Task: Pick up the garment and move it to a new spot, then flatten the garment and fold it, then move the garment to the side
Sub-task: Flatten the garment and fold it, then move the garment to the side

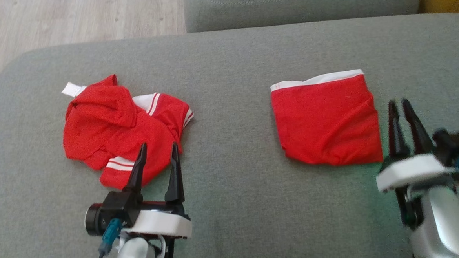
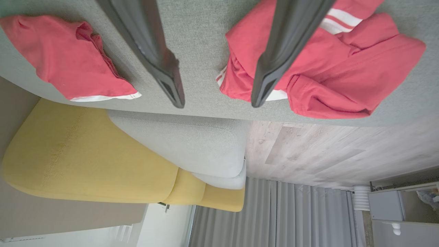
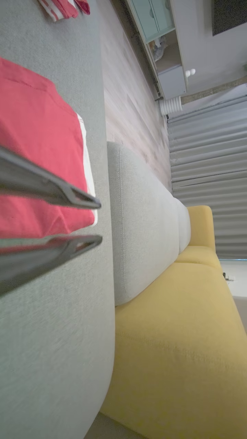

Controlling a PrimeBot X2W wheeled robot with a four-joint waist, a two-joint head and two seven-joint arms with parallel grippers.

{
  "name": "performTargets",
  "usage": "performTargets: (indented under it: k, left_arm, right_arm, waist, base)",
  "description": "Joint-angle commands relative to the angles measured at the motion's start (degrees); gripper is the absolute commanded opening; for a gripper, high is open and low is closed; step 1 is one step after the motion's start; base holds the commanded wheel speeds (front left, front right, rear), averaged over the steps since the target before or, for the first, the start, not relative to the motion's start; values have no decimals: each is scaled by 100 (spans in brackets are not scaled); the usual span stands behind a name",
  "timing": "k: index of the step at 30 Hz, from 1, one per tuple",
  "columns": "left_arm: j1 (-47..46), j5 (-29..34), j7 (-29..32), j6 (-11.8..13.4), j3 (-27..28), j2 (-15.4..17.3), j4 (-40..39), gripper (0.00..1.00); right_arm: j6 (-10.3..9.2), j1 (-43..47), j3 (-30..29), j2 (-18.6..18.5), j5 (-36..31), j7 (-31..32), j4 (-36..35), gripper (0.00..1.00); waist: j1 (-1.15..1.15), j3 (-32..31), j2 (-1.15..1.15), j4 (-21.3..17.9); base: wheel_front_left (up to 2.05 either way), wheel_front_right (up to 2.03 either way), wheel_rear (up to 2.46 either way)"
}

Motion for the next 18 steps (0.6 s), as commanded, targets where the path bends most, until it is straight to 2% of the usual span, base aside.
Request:
performTargets:
  k: [1,8,18]
  left_arm:
    - [-92,48,-55,-5,213,25,-178,100]
    - [49,71,-55,-30,344,25,-215,100]
    - [-26,49,-55,-41,369,25,-248,100]
  right_arm:
    - [-10,-78,125,26,48,-62,-233,100]
    - [-10,511,196,26,274,-62,-594,100]
    - [-10,520,201,26,206,-62,-645,100]
  waist:
    - [1,-47,0,-45]
    - [1,-122,0,-176]
    - [1,-77,0,-163]
  base:
    - [0,0,0]
    - [0,0,0]
    - [0,0,0]
